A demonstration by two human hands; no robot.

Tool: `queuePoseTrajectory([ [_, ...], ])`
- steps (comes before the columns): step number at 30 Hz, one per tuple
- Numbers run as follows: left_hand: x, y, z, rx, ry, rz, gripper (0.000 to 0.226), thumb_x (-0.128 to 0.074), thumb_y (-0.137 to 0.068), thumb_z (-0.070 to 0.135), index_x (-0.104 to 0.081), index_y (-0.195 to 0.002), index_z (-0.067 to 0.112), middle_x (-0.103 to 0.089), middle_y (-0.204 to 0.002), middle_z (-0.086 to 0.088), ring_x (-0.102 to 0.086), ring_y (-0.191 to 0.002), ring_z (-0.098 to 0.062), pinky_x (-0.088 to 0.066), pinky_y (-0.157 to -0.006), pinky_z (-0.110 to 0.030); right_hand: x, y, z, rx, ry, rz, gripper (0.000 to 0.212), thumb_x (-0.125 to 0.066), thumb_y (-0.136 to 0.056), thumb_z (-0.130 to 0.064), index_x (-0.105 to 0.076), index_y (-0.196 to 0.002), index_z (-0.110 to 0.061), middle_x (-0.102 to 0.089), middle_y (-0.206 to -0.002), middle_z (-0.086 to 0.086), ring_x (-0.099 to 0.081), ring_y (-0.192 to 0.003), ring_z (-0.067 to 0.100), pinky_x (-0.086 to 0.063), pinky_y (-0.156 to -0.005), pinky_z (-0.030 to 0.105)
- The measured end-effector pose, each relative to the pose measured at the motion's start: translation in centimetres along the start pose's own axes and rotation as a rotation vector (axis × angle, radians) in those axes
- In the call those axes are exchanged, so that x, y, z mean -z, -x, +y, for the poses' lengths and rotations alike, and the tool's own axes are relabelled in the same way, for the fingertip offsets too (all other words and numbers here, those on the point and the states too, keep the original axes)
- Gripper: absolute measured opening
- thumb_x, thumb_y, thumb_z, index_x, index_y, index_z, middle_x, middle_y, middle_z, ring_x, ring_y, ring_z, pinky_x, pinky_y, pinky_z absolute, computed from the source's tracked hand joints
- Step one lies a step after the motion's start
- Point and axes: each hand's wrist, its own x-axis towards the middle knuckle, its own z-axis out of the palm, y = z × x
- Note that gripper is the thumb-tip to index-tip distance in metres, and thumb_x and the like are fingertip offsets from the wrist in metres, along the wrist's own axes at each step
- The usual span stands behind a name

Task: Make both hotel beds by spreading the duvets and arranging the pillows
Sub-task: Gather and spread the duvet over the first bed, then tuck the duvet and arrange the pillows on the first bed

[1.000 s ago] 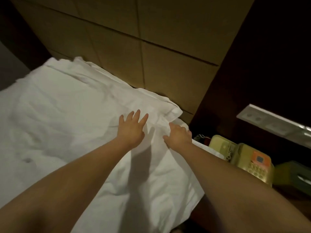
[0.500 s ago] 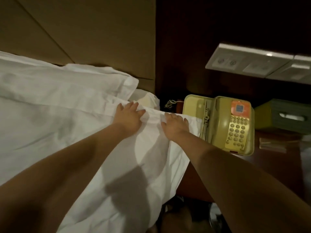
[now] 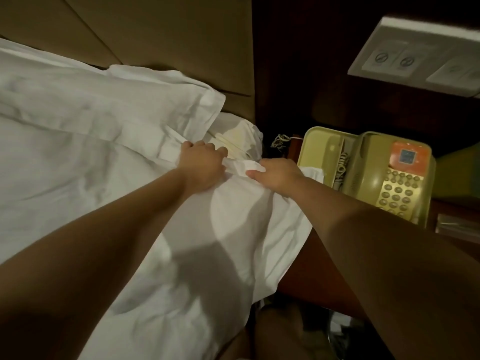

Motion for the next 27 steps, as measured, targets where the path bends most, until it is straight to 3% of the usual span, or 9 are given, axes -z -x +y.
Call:
queuePoseTrajectory([
  [5, 0.9, 4.1, 0.8, 0.047, 0.062, 0.093, 0.033, -0.043, -0.095, 0.034, -0.05, -0.121, 0.015, -0.057, -0.113, -0.008, -0.051, -0.107, -0.028, -0.032, -0.094, -0.037, 0.5, 4.6, -0.2, 0.062, -0.111, 0.056, 0.054, -0.043, -0.094, -0.056, -0.055, -0.127, -0.016, -0.06, -0.124, 0.01, -0.055, -0.112, 0.029, -0.039, -0.079, 0.031],
  [10, 0.5, 9.1, 1.2, 0.113, 0.085, 0.104, 0.033, -0.049, -0.093, 0.025, -0.05, -0.126, 0.02, -0.055, -0.116, -0.007, -0.049, -0.11, -0.028, -0.027, -0.101, -0.037, -0.5, 9.7, -2.7, 0.118, -0.154, 0.027, 0.054, -0.045, -0.092, -0.056, -0.049, -0.133, -0.02, -0.06, -0.124, 0.009, -0.056, -0.112, 0.029, -0.047, -0.09, 0.039],
  [14, -0.2, 13.6, 1.5, 0.16, 0.108, 0.139, 0.032, -0.045, -0.094, 0.02, -0.049, -0.125, 0.023, -0.053, -0.117, -0.006, -0.047, -0.113, -0.028, -0.024, -0.104, -0.037, -1.7, 13.4, -4.3, 0.119, -0.231, -0.051, 0.073, -0.051, -0.086, -0.063, -0.03, -0.145, -0.024, -0.051, -0.137, 0.007, -0.051, -0.12, 0.03, -0.044, -0.095, 0.039],
  [18, -0.5, 17.8, 1.5, 0.219, 0.161, 0.207, 0.031, -0.045, -0.091, 0.016, -0.052, -0.121, 0.019, -0.053, -0.114, -0.004, -0.046, -0.112, -0.025, -0.027, -0.099, -0.035, -2.5, 16.6, -6.7, 0.155, -0.27, -0.115, 0.056, -0.046, -0.094, -0.054, -0.049, -0.137, -0.018, -0.055, -0.133, 0.009, -0.052, -0.118, 0.028, -0.043, -0.096, 0.037],
  [23, -1.3, 24.2, 3.3, 0.43, 0.585, 0.431, 0.041, -0.045, -0.09, 0.008, -0.049, -0.13, 0.013, -0.04, -0.137, -0.013, -0.041, -0.123, -0.033, -0.036, -0.097, -0.042, -3.9, 21.9, -10.8, 0.197, -0.239, 0.078, 0.045, -0.038, -0.101, -0.041, -0.061, -0.114, -0.005, -0.063, -0.113, 0.013, -0.057, -0.104, 0.03, -0.044, -0.085, 0.035],
  [27, -2.2, 30.9, 6.5, 0.523, 1.121, 0.362, 0.052, -0.04, -0.098, 0.018, -0.025, -0.147, 0.02, -0.038, -0.14, -0.016, -0.047, -0.121, -0.032, -0.038, -0.095, -0.035, -7.1, 28.5, -14.5, 0.212, -0.36, 0.218, 0.042, -0.038, -0.101, -0.037, -0.065, -0.111, -0.006, -0.065, -0.106, 0.009, -0.06, -0.098, 0.027, -0.047, -0.085, 0.036],
])
